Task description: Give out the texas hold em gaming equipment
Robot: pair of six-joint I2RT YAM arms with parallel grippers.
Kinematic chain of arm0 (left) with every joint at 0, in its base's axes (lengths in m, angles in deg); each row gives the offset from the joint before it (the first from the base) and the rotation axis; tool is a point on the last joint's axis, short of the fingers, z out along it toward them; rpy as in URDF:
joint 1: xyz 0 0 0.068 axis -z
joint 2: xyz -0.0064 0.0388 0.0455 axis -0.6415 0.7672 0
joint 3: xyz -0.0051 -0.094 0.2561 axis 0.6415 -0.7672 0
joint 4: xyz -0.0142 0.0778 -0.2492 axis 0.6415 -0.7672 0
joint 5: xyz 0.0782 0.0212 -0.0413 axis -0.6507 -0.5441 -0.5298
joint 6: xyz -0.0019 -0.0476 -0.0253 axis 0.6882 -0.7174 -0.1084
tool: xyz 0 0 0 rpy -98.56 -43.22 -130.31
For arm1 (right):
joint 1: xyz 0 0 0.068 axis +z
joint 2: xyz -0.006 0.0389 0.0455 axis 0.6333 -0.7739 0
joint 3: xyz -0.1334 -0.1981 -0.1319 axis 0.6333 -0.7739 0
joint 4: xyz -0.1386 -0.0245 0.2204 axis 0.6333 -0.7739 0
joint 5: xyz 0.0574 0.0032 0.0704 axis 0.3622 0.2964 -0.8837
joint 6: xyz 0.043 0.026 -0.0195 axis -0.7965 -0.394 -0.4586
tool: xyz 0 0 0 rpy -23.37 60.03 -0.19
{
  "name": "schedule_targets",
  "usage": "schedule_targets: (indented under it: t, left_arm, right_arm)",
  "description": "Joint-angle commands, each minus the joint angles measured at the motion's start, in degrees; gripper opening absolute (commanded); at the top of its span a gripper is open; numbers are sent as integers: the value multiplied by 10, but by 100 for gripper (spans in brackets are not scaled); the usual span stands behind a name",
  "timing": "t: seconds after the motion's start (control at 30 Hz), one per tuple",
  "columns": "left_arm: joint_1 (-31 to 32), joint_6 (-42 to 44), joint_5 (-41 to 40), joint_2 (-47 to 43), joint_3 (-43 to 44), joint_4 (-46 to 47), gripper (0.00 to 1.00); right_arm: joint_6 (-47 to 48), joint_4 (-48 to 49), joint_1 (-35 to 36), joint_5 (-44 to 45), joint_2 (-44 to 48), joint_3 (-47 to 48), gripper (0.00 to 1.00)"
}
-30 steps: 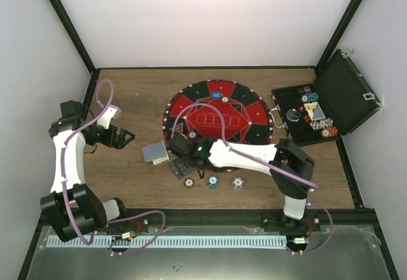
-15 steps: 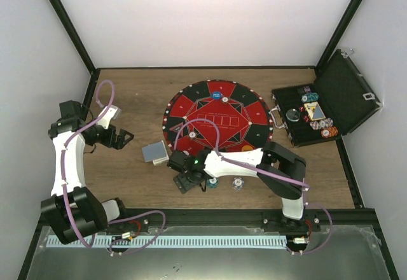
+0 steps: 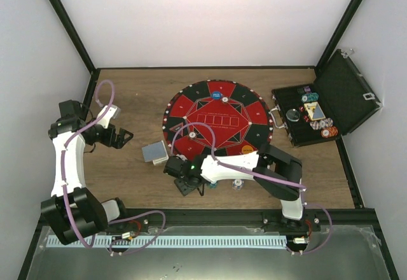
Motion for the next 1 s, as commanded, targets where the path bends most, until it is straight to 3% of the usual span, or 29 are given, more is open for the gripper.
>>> schedule_targets:
  t: [0.0,0.5,0.77,0.97]
  left_arm:
    - [-3,-1,5,-9,5,5,100]
    - [-3,0,7,-7,4,5,100]
    - [-3,-1,7,-6,12,1,100]
    - [-4,1,10,-7,16,-5,100]
  right_arm:
    - [-8,-15,9,3,-23,17,58]
    - [-3,-41,9,20,-11,49,34]
    - [4,-85,2,51,28,88,32]
    - [15,-97,-47,65,84,65,32]
